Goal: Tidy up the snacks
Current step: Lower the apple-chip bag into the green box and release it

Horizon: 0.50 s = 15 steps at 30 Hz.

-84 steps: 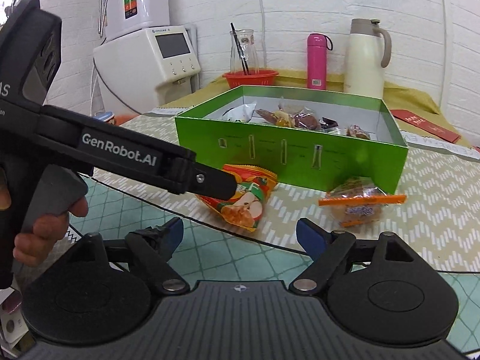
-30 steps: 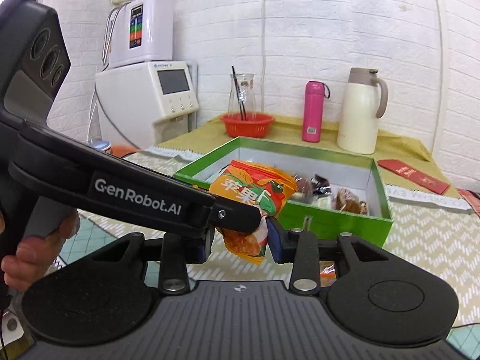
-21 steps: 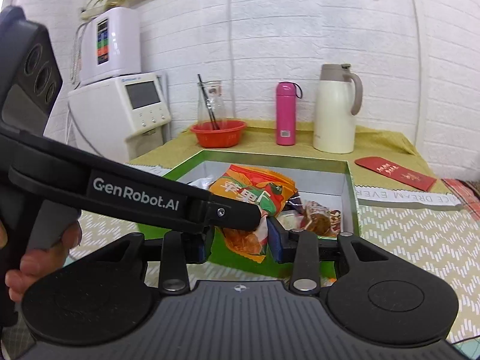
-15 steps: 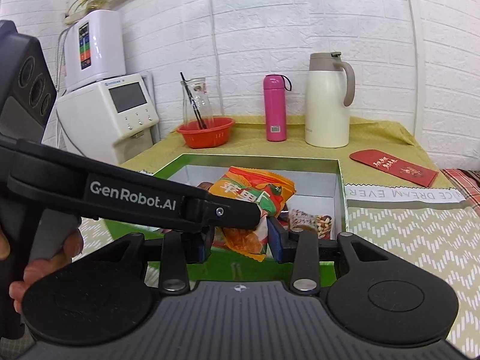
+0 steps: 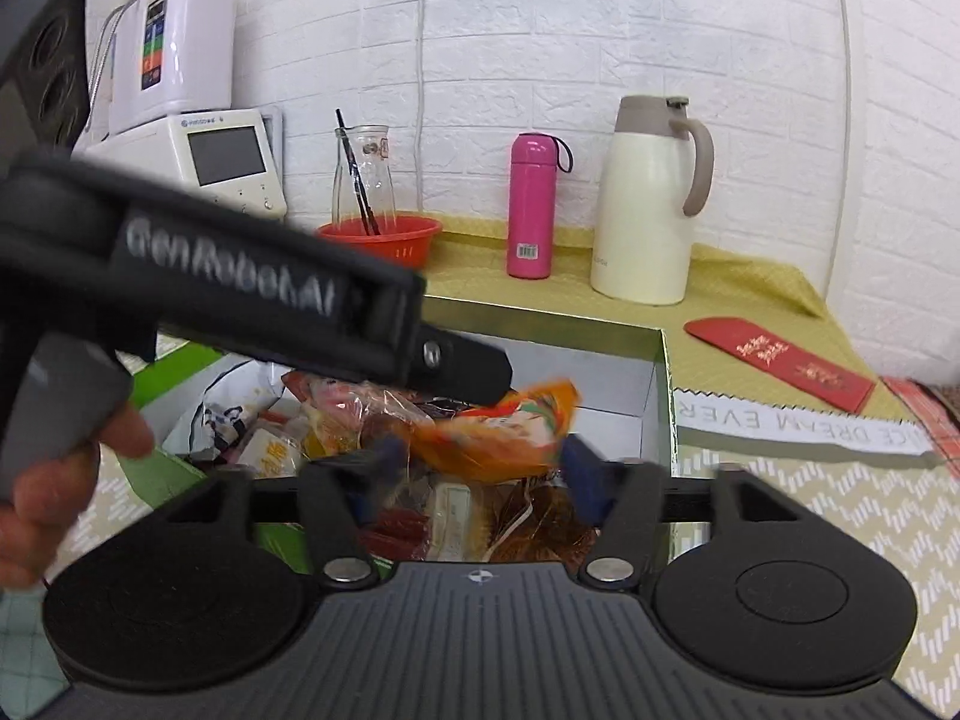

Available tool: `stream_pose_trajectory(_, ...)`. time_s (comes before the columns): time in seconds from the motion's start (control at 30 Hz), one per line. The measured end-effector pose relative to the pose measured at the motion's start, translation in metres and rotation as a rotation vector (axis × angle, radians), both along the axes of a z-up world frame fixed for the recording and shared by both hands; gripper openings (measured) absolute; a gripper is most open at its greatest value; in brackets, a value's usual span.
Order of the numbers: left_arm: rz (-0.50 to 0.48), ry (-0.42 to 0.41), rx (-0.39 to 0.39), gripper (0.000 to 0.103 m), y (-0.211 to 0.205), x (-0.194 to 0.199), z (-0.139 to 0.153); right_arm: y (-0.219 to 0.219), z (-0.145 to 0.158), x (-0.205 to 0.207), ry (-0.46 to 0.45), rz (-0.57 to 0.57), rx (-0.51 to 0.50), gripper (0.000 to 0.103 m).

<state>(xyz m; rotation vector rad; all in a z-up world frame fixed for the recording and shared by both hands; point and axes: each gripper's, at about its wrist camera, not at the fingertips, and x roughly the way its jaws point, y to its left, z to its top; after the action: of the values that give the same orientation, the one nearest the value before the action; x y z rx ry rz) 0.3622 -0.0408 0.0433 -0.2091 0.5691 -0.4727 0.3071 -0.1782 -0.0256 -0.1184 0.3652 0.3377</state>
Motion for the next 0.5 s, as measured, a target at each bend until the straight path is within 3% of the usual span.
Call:
stream_pose_trajectory(0.03, 0.029, -0.009, 0.009, 0.081, 0.001, -0.002, 0.001, -0.001, 0.0, -0.002, -0.006, 0.005, 0.01, 0.103)
stream_pose_trajectory(0.07, 0.063, -0.022, 0.021, 0.096, 0.001, -0.004, 0.003, -0.002, 0.001, -0.003, -0.008, 0.006, 0.018, 0.103)
stream_pose_trajectory(0.1, 0.094, -0.047, 0.031, 0.098, 0.002, -0.008, 0.004, -0.003, 0.001, -0.005, -0.007, 0.002, 0.025, 0.103)
stream_pose_trajectory(0.17, 0.111, -0.083, 0.059, 0.098, 0.002, -0.014, 0.006, -0.003, 0.003, -0.006, -0.011, -0.011, 0.026, 0.103)
stream_pose_trajectory(0.37, 0.12, -0.082, 0.083, 0.098, 0.008, -0.031, 0.009, -0.006, 0.01, -0.022, -0.018, -0.026, 0.046, 0.103)
stream_pose_trajectory(0.5, 0.138, -0.066, 0.056, 0.098, 0.015, -0.051, 0.01, -0.006, 0.016, -0.04, -0.023, -0.025, 0.04, 0.103)
